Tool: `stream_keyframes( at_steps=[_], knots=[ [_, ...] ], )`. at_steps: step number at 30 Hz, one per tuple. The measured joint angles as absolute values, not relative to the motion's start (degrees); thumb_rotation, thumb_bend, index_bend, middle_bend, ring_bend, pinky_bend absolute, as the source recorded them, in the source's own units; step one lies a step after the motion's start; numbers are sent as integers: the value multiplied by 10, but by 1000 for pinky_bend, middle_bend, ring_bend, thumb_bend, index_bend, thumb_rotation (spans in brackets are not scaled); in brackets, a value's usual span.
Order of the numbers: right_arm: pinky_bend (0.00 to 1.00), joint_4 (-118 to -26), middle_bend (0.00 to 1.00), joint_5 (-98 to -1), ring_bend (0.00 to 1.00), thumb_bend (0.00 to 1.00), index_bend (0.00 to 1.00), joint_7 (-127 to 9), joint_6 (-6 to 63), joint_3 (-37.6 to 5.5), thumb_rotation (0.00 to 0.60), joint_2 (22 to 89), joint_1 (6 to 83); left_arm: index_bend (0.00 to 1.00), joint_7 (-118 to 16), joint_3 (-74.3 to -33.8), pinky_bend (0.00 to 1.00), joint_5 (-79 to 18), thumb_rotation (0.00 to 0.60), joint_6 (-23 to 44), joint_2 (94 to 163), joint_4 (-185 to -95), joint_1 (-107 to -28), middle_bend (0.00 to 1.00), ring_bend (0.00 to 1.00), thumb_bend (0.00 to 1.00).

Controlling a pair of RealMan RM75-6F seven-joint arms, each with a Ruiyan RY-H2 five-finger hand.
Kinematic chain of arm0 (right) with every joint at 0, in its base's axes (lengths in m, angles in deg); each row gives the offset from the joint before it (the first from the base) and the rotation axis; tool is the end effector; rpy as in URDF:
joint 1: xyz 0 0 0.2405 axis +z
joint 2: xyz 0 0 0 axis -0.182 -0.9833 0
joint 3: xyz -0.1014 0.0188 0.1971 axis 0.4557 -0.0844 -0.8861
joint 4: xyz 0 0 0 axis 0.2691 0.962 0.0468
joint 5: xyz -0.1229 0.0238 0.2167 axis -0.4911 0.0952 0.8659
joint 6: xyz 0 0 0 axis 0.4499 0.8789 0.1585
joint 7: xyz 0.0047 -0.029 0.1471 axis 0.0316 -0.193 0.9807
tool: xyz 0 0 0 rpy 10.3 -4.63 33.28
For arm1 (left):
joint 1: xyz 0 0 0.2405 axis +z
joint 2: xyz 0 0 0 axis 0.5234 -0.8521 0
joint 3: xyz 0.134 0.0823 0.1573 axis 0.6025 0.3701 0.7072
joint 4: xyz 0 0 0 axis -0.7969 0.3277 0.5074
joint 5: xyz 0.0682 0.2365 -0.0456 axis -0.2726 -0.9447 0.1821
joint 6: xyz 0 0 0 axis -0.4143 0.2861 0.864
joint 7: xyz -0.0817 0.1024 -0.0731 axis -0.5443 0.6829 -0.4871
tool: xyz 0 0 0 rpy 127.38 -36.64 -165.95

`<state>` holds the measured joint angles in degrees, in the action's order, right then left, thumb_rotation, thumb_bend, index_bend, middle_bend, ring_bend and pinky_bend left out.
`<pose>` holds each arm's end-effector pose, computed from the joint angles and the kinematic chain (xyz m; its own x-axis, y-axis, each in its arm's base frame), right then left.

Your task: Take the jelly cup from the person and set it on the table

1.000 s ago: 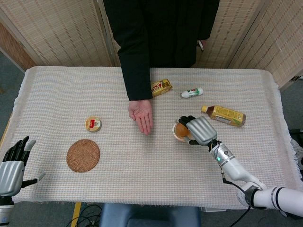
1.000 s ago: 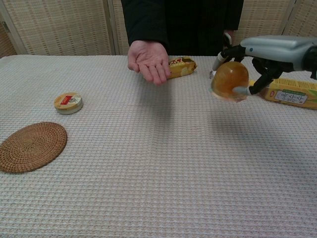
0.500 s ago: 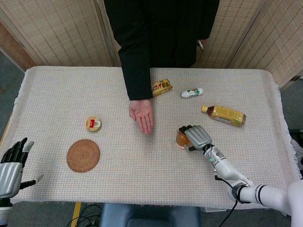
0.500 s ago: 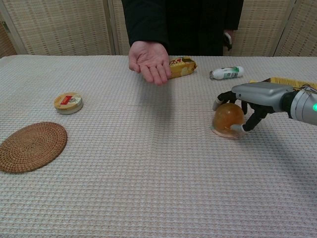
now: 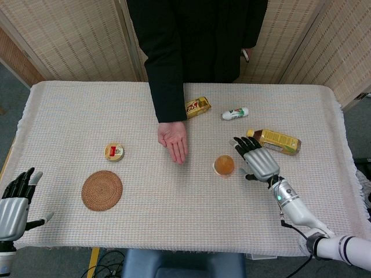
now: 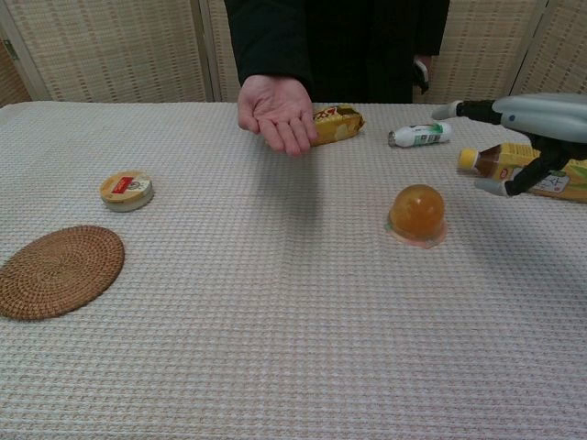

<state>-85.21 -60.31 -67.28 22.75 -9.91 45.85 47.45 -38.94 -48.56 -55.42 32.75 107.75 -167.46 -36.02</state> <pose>-0.1936 -0.3276 0.0131 0.4876 -0.2276 0.8429 -0.8489 -0.3493 0.3967 -0.2676 0.1827 0.1051 0.4916 -0.0170 0.8706 0.8707 -0.0066 -0.4918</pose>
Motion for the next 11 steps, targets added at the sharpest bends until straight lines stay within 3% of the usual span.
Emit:
stream_keyframes(
  at_steps=[11],
  knots=[
    [0,-903,58,-675,0,420,0,-617,440,-64,600,372,318,87,-386,-490,162,-550,600,314,1094,-1667,-371,0,0,143]
  ],
)
